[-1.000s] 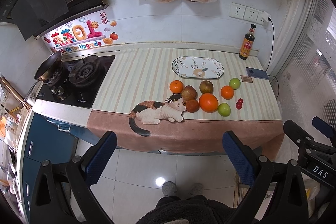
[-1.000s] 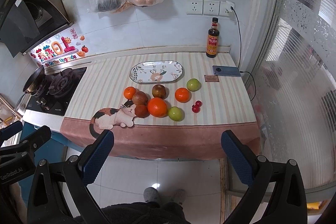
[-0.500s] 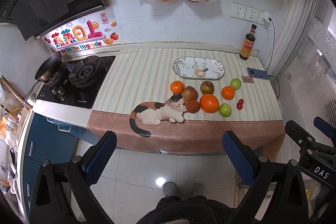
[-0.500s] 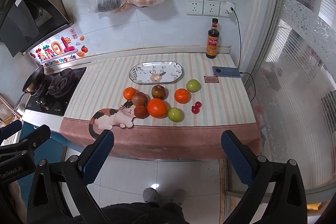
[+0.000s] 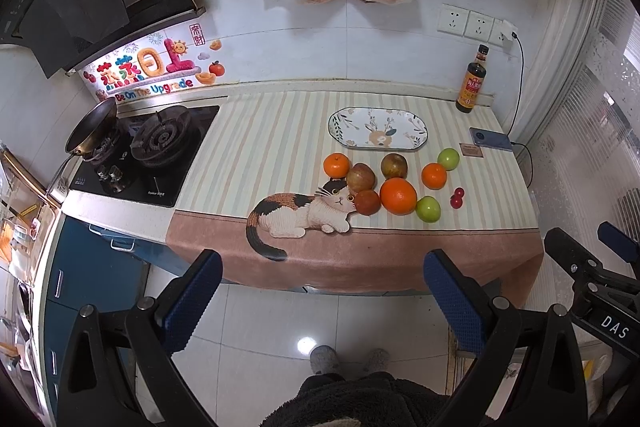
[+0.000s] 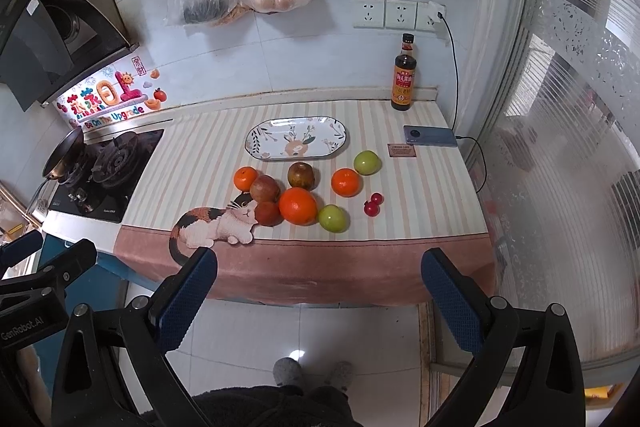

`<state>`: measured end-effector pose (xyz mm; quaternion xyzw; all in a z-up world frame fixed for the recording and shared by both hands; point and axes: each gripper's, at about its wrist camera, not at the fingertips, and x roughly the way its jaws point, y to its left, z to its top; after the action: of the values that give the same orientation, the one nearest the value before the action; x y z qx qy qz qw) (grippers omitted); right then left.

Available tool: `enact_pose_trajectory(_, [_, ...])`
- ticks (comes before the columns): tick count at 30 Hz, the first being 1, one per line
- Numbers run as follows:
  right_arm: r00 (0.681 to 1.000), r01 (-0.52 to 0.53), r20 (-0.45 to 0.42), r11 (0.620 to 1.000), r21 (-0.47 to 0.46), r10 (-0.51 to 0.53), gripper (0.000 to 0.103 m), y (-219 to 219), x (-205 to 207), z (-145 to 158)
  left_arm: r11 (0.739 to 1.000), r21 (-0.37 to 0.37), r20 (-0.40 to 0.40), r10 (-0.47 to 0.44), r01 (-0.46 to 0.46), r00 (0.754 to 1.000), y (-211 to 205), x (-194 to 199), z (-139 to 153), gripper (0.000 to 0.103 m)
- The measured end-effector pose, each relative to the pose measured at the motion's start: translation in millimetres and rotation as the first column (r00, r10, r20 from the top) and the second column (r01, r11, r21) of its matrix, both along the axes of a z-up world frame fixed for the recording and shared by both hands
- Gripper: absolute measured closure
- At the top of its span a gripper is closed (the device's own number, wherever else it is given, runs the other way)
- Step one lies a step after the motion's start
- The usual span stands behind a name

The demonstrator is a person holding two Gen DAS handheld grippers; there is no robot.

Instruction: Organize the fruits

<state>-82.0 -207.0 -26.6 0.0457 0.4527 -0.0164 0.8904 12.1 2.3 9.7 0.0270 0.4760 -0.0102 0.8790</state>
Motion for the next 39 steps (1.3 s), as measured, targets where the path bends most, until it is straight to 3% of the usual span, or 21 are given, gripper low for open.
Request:
enact_pose_trajectory(34, [1.0,-0.005,0.005,1.0,-0.004,0.005,0.0,3.4,1.3,0.2,1.0,-0.004,0.008,0.002,-0.002,1.0,3.4,-0.3,-6.3,0.0])
enact_pose_trajectory(39, [0.999,0.029,0.013,0.999,0.032,-0.03,0.0,7.1,14.0,-3.6,0.999,0.012,0.058,0.043,-0.043,0.997,14.2,15.5,-12.7,0.0])
